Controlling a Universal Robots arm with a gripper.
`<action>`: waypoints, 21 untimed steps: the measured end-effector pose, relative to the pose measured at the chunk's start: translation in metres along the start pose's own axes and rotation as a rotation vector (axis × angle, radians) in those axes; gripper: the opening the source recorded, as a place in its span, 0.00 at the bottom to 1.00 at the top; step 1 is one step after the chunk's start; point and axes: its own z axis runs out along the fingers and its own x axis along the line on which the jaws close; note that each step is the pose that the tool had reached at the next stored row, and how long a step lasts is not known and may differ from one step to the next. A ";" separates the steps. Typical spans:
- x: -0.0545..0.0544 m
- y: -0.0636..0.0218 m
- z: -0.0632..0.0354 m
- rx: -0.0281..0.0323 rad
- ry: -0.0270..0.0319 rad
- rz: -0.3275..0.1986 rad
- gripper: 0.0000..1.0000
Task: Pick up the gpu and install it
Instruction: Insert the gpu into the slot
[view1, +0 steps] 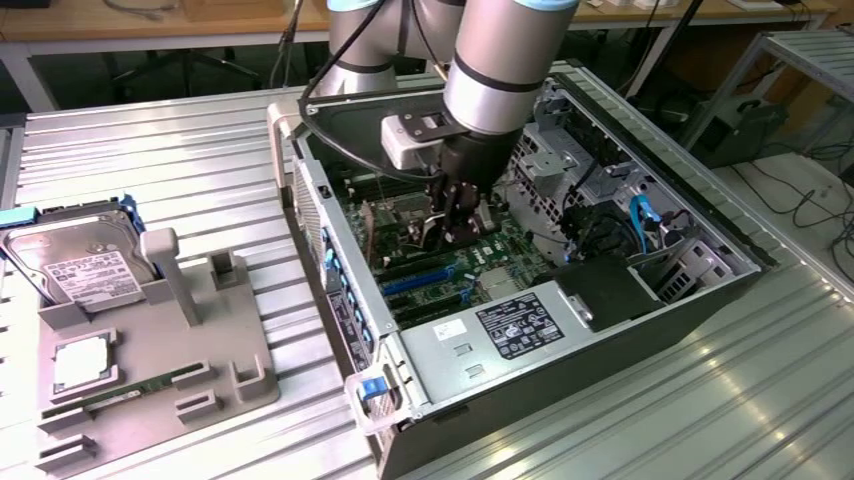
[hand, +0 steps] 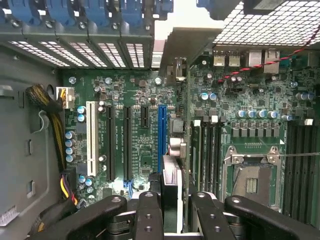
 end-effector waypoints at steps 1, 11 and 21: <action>0.000 0.0002 0.0012 0.0000 -0.0001 0.000 0.28; 0.001 0.0010 0.0193 0.0000 0.0000 0.013 0.28; 0.006 0.0021 0.0261 0.0003 -0.0009 0.021 0.28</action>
